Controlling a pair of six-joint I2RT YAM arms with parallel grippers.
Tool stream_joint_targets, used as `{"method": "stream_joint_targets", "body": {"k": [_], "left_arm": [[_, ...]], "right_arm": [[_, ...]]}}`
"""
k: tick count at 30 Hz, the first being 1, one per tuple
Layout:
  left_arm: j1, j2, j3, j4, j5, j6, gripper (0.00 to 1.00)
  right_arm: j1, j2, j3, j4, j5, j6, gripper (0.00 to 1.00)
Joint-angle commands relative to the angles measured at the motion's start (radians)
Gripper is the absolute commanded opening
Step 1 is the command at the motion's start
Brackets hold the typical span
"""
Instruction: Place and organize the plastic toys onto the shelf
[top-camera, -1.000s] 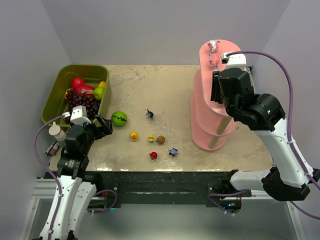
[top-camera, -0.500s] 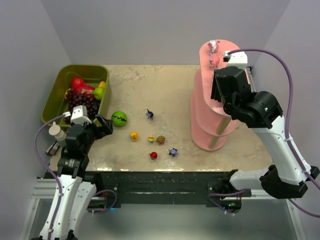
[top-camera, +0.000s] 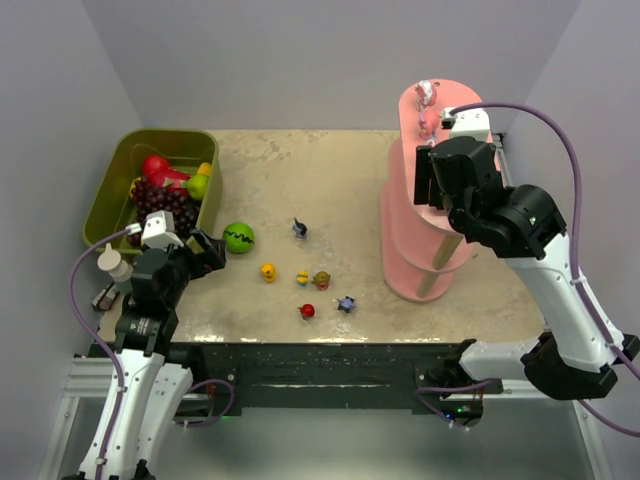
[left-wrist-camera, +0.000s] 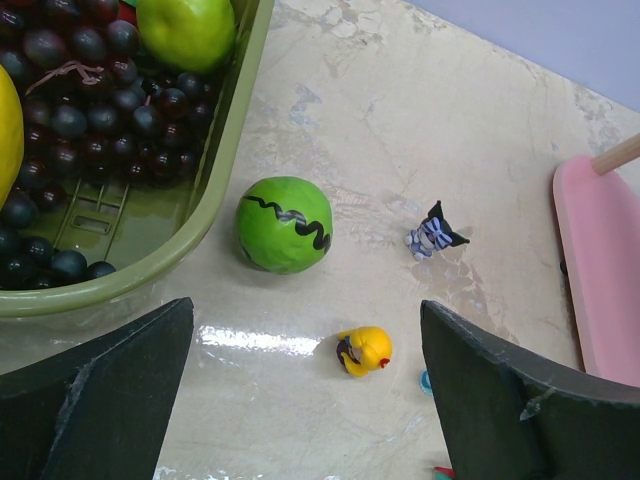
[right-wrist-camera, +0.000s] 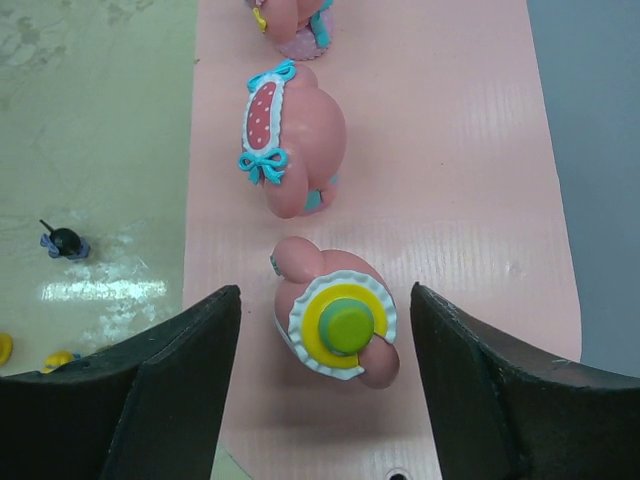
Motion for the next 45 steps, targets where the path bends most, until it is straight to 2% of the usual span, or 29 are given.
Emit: {"method": "stream_joint_targets", "body": {"k": [1, 19, 45], "left_arm": [[-0.004, -0.006, 0.017, 0.018, 0.002, -0.003, 1.00], [-0.004, -0.006, 0.019, 0.018, 0.000, -0.005, 1.00], [-0.004, -0.003, 0.017, 0.018, -0.001, -0.006, 1.00]], "right_arm": [[-0.004, -0.024, 0.004, 0.047, -0.023, -0.022, 0.72], [-0.004, -0.076, 0.005, 0.032, -0.121, -0.005, 0.61], [-0.006, -0.112, -0.011, 0.030, -0.158, -0.002, 0.57]]}}
